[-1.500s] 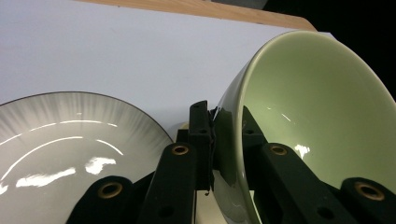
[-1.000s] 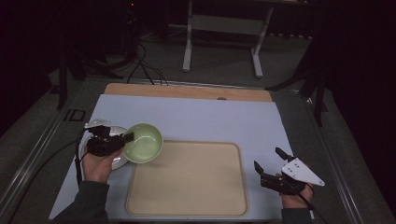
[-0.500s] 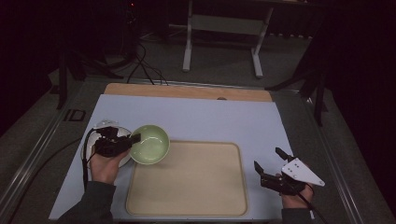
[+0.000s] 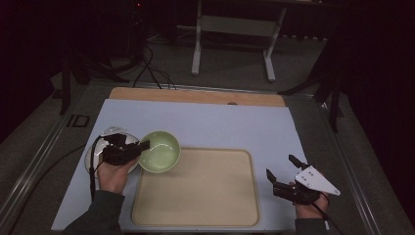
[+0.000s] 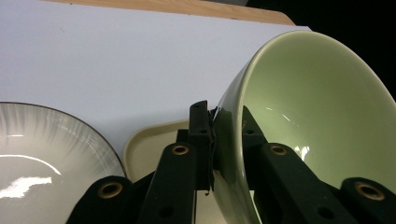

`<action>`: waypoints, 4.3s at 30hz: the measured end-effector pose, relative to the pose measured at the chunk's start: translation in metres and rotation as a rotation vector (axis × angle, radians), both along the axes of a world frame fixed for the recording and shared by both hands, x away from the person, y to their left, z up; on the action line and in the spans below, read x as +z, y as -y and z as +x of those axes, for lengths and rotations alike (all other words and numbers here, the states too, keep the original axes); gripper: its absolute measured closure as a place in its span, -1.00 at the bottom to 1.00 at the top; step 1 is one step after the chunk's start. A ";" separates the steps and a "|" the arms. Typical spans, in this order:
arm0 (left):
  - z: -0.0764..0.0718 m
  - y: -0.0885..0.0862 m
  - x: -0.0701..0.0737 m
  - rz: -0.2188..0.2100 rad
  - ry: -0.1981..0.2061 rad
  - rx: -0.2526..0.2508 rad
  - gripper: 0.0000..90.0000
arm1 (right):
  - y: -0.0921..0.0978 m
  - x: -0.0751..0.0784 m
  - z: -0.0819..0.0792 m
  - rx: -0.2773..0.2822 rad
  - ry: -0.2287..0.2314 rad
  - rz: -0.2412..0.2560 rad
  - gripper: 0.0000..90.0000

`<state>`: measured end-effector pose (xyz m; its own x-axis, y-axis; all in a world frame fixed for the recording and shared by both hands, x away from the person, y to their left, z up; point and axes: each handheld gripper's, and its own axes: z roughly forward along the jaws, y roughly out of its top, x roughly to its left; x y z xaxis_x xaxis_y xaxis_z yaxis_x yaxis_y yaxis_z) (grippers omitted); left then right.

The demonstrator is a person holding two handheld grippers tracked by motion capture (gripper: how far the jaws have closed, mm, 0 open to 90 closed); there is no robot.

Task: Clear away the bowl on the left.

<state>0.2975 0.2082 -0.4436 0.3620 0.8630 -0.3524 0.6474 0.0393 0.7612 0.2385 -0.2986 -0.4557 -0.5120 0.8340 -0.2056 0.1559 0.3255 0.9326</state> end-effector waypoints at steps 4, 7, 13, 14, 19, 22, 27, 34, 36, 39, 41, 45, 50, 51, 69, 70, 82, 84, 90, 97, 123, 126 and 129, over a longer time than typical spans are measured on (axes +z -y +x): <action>0.000 0.002 -0.001 0.001 -0.002 -0.006 0.84 | 0.000 0.000 0.000 0.000 0.000 0.000 -0.69; 0.001 0.004 -0.002 0.005 0.000 -0.008 0.83 | 0.000 0.000 0.000 0.000 0.001 0.000 -0.69; 0.001 0.007 -0.003 0.001 0.006 -0.013 0.83 | 0.000 0.000 0.000 0.000 -0.001 0.000 -0.69; 0.001 0.007 -0.003 0.001 0.006 -0.013 0.83 | 0.000 0.000 0.000 0.000 -0.001 0.000 -0.69; 0.001 0.012 -0.005 0.005 0.009 -0.020 0.83 | 0.000 0.000 0.000 -0.001 0.000 0.001 -0.69; 0.001 0.014 -0.005 0.003 0.012 -0.023 0.83 | 0.000 0.000 0.000 0.000 0.000 -0.001 -0.70; 0.001 0.018 -0.006 -0.003 0.014 -0.030 0.83 | 0.000 0.000 0.000 0.000 0.000 -0.001 -0.69; 0.002 0.024 -0.008 0.006 0.019 -0.042 0.82 | 0.000 0.000 0.000 0.000 0.001 -0.001 -0.69; 0.002 0.026 -0.008 0.008 0.020 -0.044 0.82 | 0.000 0.000 0.000 0.000 0.000 -0.001 -0.69; 0.002 0.028 -0.009 0.010 0.018 -0.053 0.82 | 0.000 0.000 0.000 0.000 0.000 -0.001 -0.69; 0.002 0.030 -0.010 0.009 0.017 -0.059 0.82 | 0.000 0.000 0.000 0.000 0.000 -0.001 -0.69; 0.002 0.034 -0.012 0.011 0.018 -0.072 0.82 | 0.000 0.000 0.000 0.000 0.000 -0.001 -0.69; 0.002 0.039 -0.013 0.015 0.017 -0.079 0.82 | 0.000 0.000 0.000 0.000 0.000 0.000 -0.69; 0.002 0.041 -0.014 0.015 0.018 -0.085 0.82 | 0.000 0.000 0.000 0.000 0.000 0.001 -0.69; 0.000 0.064 -0.021 0.037 0.012 -0.137 0.82 | 0.001 0.000 0.000 0.001 0.003 0.001 -0.69; 0.000 0.065 -0.021 0.040 0.011 -0.139 0.82 | 0.001 0.000 0.000 0.002 0.003 0.001 -0.69; -0.001 0.077 -0.028 0.056 -0.001 -0.163 0.82 | 0.000 0.001 0.000 -0.002 0.003 0.000 -0.69; -0.001 0.080 -0.029 0.061 -0.005 -0.167 0.82 | 0.001 0.000 0.000 -0.002 0.003 0.000 -0.69; 0.000 0.087 -0.035 0.080 -0.018 -0.181 0.81 | 0.001 0.001 0.000 -0.002 0.002 0.001 -0.69; 0.000 0.095 -0.042 0.100 -0.037 -0.200 0.81 | 0.001 0.001 0.000 -0.003 0.003 0.001 -0.69; -0.001 0.111 -0.067 0.138 -0.133 -0.228 0.81 | 0.002 0.001 0.000 -0.008 0.004 0.004 -0.69; -0.001 0.111 -0.066 0.178 -0.122 -0.224 0.67 | 0.002 0.001 0.000 -0.008 0.004 0.004 -0.69; -0.002 0.109 -0.063 0.197 -0.112 -0.216 0.58 | 0.002 0.001 -0.001 -0.008 0.004 0.004 -0.70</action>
<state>0.2959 0.0993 -0.5071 0.5126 0.8263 -0.2335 0.7048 -0.2496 0.6641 0.2379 -0.3005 -0.4548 -0.5046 0.8389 -0.2042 0.1546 0.3205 0.9345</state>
